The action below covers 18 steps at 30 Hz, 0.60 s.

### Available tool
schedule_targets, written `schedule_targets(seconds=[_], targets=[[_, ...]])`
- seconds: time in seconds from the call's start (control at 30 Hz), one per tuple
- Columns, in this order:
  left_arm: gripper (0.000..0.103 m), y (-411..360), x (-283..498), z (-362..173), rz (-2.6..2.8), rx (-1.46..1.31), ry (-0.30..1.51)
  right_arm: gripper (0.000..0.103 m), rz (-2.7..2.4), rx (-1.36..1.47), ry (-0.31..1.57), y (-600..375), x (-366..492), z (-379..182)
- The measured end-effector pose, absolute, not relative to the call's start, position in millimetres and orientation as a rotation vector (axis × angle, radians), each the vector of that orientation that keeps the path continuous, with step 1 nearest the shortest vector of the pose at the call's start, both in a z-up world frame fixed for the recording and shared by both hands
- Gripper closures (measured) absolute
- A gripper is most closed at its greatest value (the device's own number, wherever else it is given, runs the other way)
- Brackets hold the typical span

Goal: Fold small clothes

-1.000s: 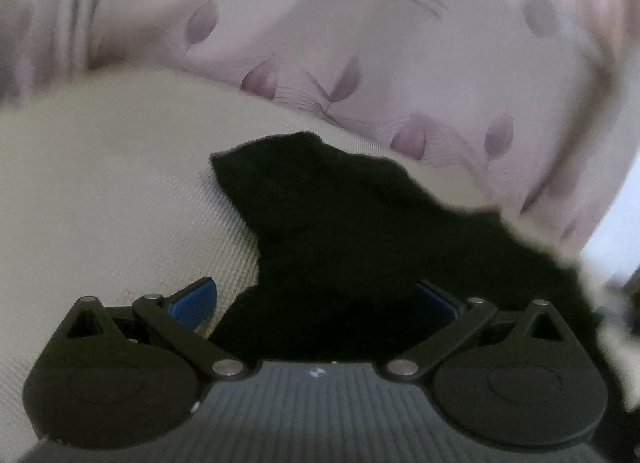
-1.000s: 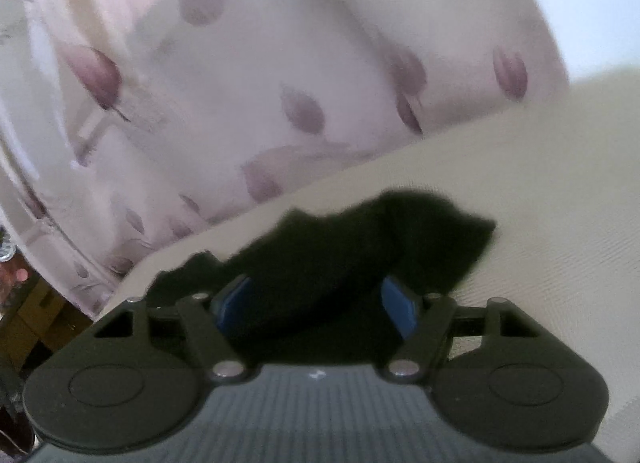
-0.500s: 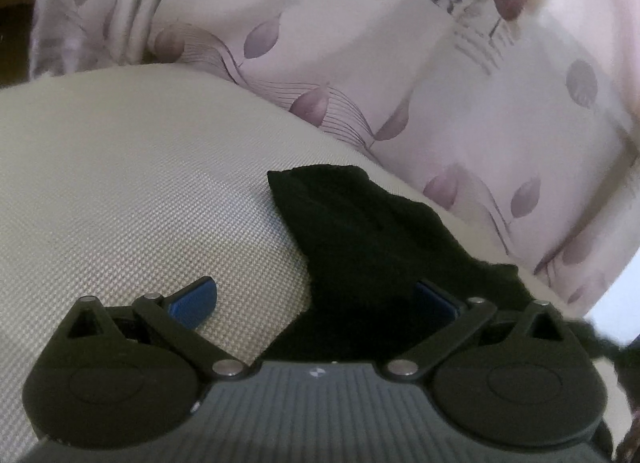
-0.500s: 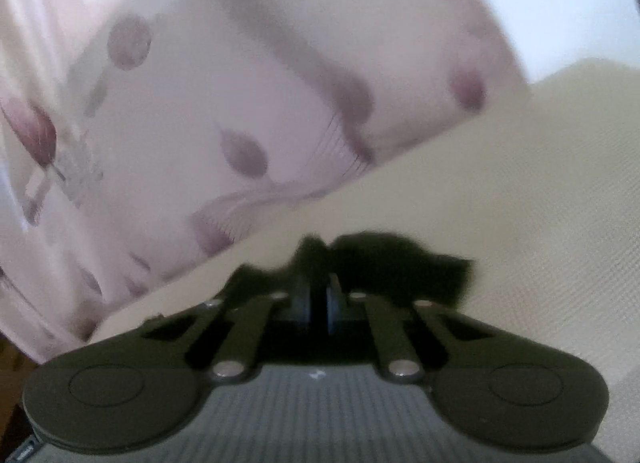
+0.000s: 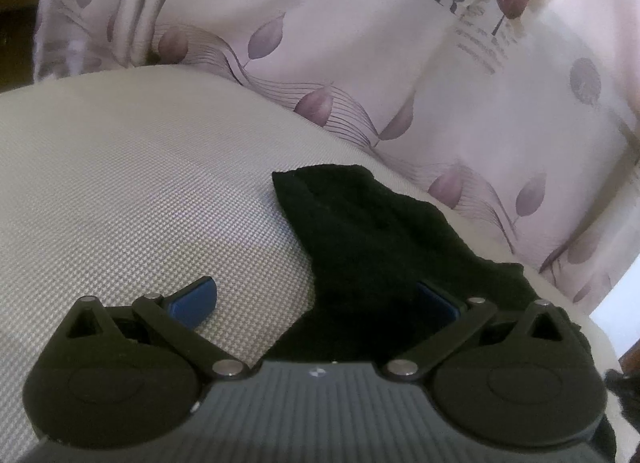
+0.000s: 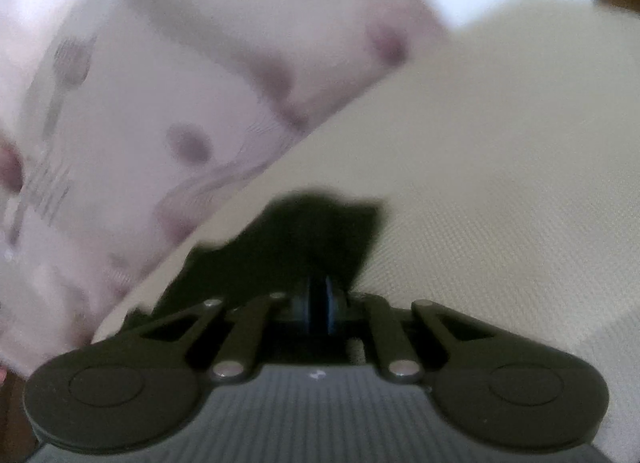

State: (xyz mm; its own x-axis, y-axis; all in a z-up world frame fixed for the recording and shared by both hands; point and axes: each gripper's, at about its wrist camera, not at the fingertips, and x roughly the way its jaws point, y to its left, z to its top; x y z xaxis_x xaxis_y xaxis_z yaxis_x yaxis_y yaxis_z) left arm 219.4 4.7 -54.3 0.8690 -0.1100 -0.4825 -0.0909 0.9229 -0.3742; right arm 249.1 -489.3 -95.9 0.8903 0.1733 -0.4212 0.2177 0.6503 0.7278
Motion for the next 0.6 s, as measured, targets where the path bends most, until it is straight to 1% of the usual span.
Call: schedule_targets(seconds=[0.1, 0.2, 0.33, 0.47, 0.53, 0.57, 0.6], targets=[[0.0, 3, 219, -53, -0.005, -0.393, 0.522, 0.092, -0.01, 0.877, 0.398, -498, 230, -81], [0.0, 2, 220, -53, -0.002, -0.383, 0.525, 0.092, 0.091, 0.794, 0.393, -485, 237, -61], [0.0, 2, 220, -53, -0.002, -0.384, 0.524, 0.092, 0.241, 0.663, 0.458, -449, 279, -45], [0.0, 1, 220, -53, -0.001, -0.377, 0.526, 0.092, 0.237, 0.563, 0.598, -426, 337, -57], [0.0, 2, 220, -54, -0.001, -0.378, 0.526, 0.101, 0.127, 0.597, 0.681, -438, 356, -73], [0.0, 2, 220, -54, -0.001, -0.377, 0.528, 0.1, 0.142, 0.709, 0.673, -452, 358, -81], [0.0, 1, 220, -54, -0.001, -0.374, 0.529, 0.096, 0.147, 0.792, 0.679, -461, 356, -84]])
